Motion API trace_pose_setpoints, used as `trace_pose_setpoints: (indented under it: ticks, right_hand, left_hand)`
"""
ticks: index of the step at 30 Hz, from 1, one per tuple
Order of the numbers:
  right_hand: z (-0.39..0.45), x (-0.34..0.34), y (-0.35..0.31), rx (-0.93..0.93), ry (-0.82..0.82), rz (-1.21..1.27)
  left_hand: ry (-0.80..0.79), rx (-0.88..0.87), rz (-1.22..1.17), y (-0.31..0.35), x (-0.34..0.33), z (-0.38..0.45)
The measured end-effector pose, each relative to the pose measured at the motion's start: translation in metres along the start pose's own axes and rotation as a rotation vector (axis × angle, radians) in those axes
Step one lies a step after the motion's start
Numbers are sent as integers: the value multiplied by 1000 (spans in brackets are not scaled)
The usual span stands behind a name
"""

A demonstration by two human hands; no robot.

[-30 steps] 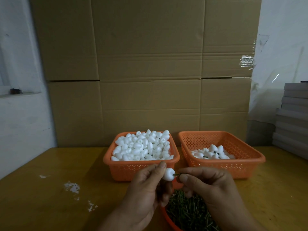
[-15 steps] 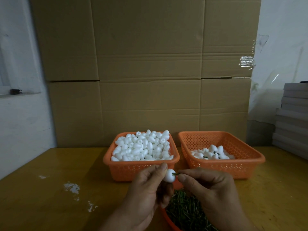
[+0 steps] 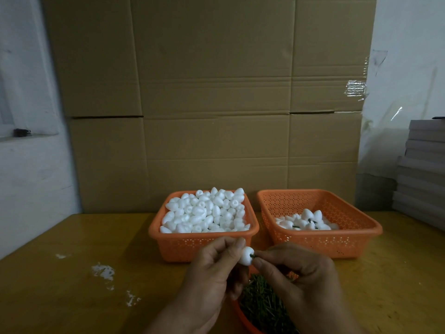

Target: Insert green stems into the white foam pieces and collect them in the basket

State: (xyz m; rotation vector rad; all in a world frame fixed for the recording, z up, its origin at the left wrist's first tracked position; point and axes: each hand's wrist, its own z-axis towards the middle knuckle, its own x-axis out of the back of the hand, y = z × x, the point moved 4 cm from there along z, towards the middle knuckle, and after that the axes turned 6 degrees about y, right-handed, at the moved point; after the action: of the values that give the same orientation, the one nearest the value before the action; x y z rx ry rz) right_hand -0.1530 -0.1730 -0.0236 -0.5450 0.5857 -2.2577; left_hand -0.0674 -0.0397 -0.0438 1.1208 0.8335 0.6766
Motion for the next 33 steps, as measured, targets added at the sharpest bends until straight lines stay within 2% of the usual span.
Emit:
trace_pose_setpoints:
  ticks: [9,13,18,22,25,33]
  right_hand:
    - [-2,-2,-3,90,-65,-285]
    - [-3,-4,-2,60,-86,-311]
    - [-2,-3,2,-169,-121,-208]
    - [-3,-4,7,-460,-116,64]
    - [-3,-6,8,-592,-97,199]
    - [-3,-11,1,-586,-121,284]
  left_hand:
    - [64,-91,101,-2,3,2]
    - [126,-139,127,-3,7,4]
    - [105,-170,109,-5,5,5]
    - [5,-171,87,-4,4,5]
    - [-10,-179,104,-3,5,5]
    - [-36,-256,146,3,1,2]
